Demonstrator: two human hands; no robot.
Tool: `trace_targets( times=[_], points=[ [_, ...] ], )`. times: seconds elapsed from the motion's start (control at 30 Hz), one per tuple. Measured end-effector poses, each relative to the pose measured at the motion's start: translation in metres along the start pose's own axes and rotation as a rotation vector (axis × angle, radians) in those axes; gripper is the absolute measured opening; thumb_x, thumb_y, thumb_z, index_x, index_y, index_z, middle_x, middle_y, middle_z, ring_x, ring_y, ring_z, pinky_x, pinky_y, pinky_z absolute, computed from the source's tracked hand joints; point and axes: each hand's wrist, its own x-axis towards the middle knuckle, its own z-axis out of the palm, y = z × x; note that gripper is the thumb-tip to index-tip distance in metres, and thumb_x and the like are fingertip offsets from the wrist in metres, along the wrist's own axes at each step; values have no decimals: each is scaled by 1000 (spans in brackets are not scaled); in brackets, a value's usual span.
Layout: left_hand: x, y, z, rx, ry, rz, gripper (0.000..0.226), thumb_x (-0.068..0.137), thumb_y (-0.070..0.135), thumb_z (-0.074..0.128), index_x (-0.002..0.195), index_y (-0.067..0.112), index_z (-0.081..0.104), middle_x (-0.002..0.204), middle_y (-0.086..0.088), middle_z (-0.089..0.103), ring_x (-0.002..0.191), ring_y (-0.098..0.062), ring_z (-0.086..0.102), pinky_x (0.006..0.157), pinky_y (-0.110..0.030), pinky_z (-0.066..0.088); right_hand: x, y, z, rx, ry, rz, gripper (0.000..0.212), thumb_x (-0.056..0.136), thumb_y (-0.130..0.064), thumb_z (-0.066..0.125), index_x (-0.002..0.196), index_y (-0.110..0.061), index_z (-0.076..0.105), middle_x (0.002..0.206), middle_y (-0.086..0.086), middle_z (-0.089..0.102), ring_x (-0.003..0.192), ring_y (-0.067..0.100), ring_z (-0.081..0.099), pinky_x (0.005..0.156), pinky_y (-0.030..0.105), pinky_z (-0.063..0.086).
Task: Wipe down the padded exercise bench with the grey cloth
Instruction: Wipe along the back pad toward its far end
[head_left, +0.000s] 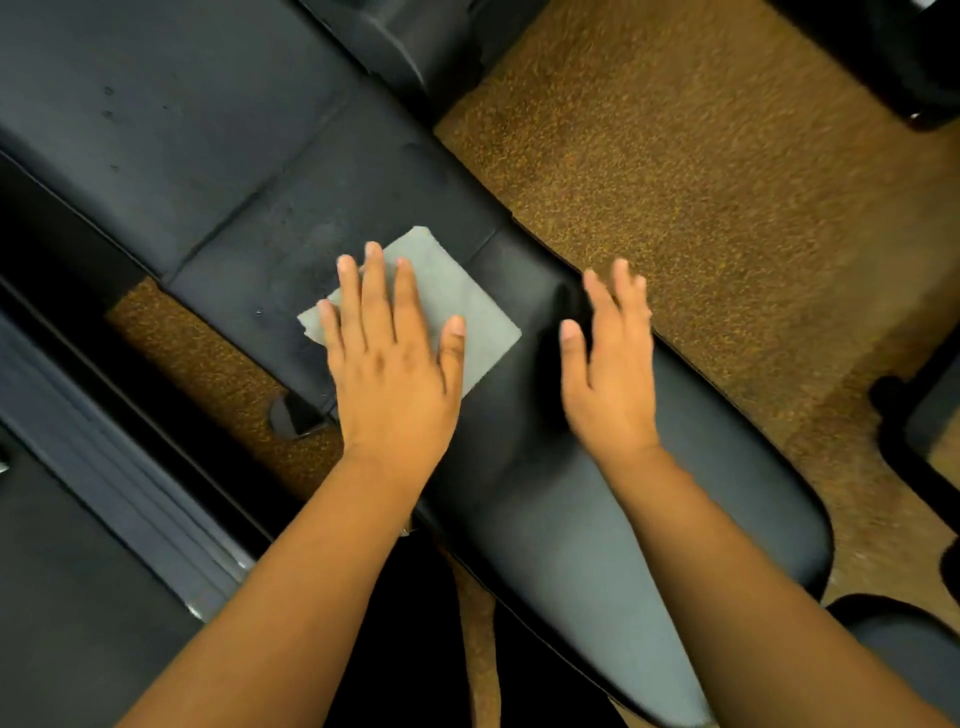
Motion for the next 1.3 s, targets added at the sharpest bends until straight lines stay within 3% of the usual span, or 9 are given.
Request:
trace_targets(
  times=[0.07,0.2,0.3,0.37,0.6,0.83,1.0,1.13,1.3],
  points=[
    [4,5,13,116,-46,16,69,102,49,27,151,1,23,159,-19,16,148,-35,9,118,-55,7,2,28,-7,-78,-26,105,53,102,-37,35,151,-15,34,162,11,18,151,32,7,121,52,11],
    [6,14,27,218,-102,-29,75,98,50,29,153,0,13,161,-18,9,148,-36,4,118,-57,2,16,58,-10,-227,-94,44,59,100,-49,27,148,-16,38,155,11,36,143,32,30,117,49,23],
    [1,18,33,251,-94,-13,74,97,47,29,153,2,10,161,-16,9,148,-36,4,118,-57,1,29,68,-13,-298,-59,57,61,99,-52,21,136,-15,52,128,11,63,113,35,58,93,45,44],
    [-4,18,37,265,-96,42,74,96,46,30,153,4,10,161,-14,9,148,-35,5,118,-56,1,31,72,-11,-371,-20,57,59,99,-53,21,123,-16,60,107,11,69,95,37,62,75,40,45],
    [0,37,48,274,-150,377,60,103,43,24,154,12,19,161,-8,19,148,-30,12,118,-54,9,31,73,-9,-354,55,11,36,100,-43,31,77,-18,43,70,8,54,63,33,51,55,35,29],
    [72,50,47,260,-134,342,60,103,43,24,154,12,18,161,-8,17,148,-31,9,119,-53,4,30,76,-7,-340,67,0,36,100,-41,31,79,-16,47,69,4,50,61,29,48,56,34,28],
    [19,50,52,205,-183,466,62,102,42,29,155,13,17,162,-8,14,149,-30,9,118,-54,8,32,75,-7,-345,54,-5,42,99,-40,28,88,-12,57,75,7,59,67,33,53,57,36,31],
    [-32,40,49,208,-194,383,61,102,41,32,155,14,18,162,-6,15,149,-28,12,118,-53,12,31,76,-8,-325,44,1,43,99,-40,27,93,-12,60,77,7,60,68,32,54,58,35,31],
    [-4,46,48,213,-176,306,59,102,41,26,155,15,17,161,-7,14,149,-28,11,119,-51,7,30,74,-9,-324,58,24,33,99,-39,29,75,-19,40,66,-3,42,59,25,41,57,33,24]
  ],
)
